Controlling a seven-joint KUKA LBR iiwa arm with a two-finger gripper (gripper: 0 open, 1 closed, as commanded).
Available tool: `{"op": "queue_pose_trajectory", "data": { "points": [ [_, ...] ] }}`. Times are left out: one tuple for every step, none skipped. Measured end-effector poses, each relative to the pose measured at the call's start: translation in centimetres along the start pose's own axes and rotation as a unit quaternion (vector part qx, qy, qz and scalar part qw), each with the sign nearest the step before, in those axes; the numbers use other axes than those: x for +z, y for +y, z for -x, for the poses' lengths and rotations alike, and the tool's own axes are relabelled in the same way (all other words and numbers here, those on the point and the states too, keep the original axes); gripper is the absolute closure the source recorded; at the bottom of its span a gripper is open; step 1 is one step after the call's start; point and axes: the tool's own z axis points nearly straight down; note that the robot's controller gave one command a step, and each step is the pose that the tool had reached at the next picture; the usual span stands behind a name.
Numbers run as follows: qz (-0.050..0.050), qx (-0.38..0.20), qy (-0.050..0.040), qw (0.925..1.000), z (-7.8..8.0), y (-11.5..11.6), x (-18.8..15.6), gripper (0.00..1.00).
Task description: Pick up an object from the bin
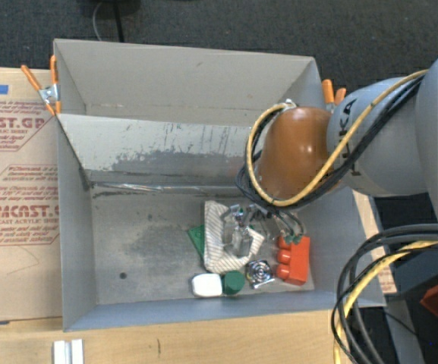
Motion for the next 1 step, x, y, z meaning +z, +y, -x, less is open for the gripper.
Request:
{"op": "queue_pose_trajectory", "data": {
  "points": [
    [0.0, 0.0, 0.0, 1.0, 0.0, 0.0, 0.0, 0.0]
  ]
}}
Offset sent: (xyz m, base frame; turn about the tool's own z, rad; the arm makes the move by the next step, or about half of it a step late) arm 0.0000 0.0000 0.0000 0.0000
